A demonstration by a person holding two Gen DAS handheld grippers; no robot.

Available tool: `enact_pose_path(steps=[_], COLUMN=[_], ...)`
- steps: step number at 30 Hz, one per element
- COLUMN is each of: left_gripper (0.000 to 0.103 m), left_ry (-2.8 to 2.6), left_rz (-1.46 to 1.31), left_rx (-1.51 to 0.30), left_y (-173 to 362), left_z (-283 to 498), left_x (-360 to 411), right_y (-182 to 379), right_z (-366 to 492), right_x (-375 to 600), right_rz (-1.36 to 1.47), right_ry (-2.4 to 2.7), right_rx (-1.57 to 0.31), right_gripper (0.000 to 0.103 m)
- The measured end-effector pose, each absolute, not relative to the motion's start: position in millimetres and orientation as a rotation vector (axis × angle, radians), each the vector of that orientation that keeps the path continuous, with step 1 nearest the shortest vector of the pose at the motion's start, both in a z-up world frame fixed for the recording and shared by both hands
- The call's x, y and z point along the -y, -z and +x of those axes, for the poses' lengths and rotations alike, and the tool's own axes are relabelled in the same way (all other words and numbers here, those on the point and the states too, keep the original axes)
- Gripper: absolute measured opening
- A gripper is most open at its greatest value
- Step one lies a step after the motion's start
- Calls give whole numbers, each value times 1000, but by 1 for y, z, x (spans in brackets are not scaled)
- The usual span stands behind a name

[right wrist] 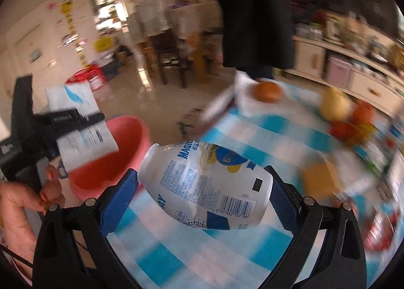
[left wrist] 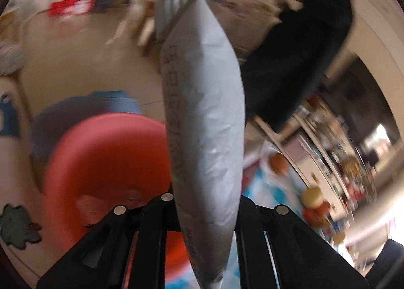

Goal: Collect trash
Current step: 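Open both tools over the pink bucket, dropping wipe pack and bottle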

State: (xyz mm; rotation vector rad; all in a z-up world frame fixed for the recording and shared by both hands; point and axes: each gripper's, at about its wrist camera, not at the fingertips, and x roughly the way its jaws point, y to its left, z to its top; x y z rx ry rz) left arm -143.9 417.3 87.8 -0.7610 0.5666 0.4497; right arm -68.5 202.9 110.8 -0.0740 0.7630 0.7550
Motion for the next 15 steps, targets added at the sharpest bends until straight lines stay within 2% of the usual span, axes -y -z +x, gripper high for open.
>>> enact_pose_path(steps=[6,11,12,14,15], left_gripper=[11,14,18,34,50], left_ry=[-568,-585,-582,-603,-613], left_rz=[-884,-913,-915,-888,-883], left_rx=[-611,-630,-631,-653,-651], left_y=[-58,-49,-51,-51,-52], left_z=[-159,-158,-155,-150,-150], left_x=[-464,-475,-472,-474,-474], right_y=[-104,-81,-77,-76,-74], right_z=[-68,-79,-84,-87,-87], right_x=[-298,-351,-355,-356,-356], right_rz=[-167,-385,-422,-431,-429], right_ry=[-977,-1037,-1041,-1026,-1024], right_rx=[-767,-782,-765,-747,-748], right_gripper=[98,98,99,99,99])
